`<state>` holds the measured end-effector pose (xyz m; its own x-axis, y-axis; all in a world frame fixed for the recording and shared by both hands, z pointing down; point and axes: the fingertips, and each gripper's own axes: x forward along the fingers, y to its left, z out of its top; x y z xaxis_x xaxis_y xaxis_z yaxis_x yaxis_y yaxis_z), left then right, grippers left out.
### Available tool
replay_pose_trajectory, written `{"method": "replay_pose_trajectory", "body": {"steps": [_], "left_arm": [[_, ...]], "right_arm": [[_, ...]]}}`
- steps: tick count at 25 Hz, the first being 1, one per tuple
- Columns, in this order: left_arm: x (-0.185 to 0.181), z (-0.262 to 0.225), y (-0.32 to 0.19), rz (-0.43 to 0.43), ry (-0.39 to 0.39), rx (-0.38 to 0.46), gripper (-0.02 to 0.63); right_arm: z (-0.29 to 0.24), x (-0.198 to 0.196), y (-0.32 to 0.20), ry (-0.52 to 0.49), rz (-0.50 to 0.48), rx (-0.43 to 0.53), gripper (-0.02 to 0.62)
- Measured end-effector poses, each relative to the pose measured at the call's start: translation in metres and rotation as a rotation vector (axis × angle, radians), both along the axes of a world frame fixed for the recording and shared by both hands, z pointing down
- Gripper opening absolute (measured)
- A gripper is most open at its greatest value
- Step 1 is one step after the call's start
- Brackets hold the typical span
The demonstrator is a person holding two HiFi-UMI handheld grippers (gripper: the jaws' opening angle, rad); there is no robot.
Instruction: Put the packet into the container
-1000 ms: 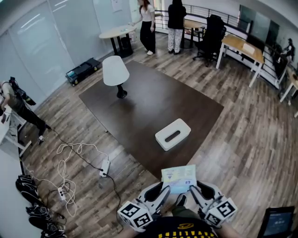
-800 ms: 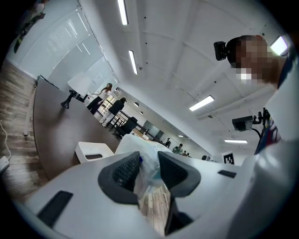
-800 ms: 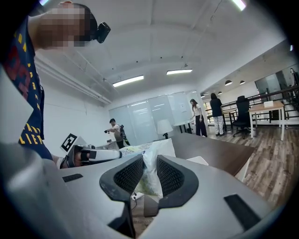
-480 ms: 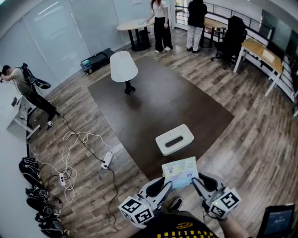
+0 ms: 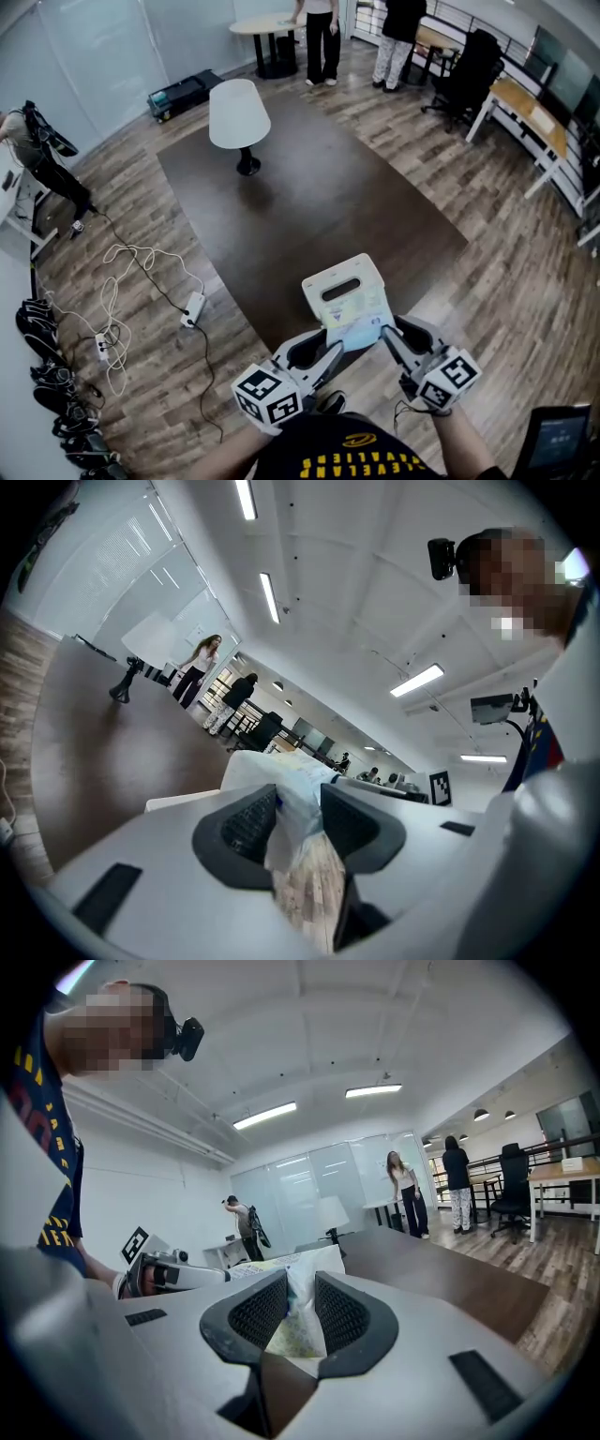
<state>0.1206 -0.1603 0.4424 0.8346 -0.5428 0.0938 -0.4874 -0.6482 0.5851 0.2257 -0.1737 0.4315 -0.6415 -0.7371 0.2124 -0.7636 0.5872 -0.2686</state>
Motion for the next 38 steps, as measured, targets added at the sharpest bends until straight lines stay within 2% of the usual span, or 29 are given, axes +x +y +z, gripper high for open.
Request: {"method": "replay_pose_trajectory", "body": {"steps": [7, 14, 27, 38], "left_arm": [[-0.012, 0.016, -0.051, 0.037, -0.014, -0.006, 0.133], [-0.005, 0.033, -0.087, 0.062, -0.064, -0.027, 0.133], [0.018, 0.084, -0.107, -0.043, -0.207, -0.099, 0.133], [0.026, 0.121, -0.116, -0.035, -0.325, -0.134, 0.133]], "right_arm": [[0.013, -0.013, -0.052, 0.016, -0.016, -0.006, 0.098], [0.025, -0.008, -0.087, 0.054, -0.026, 0.001, 0.098], [0.079, 0.01, -0.12, 0.066, -0.156, -0.045, 0.098], [0.124, 0.014, -0.131, 0.117, -0.181, -0.091, 0.098]]}}
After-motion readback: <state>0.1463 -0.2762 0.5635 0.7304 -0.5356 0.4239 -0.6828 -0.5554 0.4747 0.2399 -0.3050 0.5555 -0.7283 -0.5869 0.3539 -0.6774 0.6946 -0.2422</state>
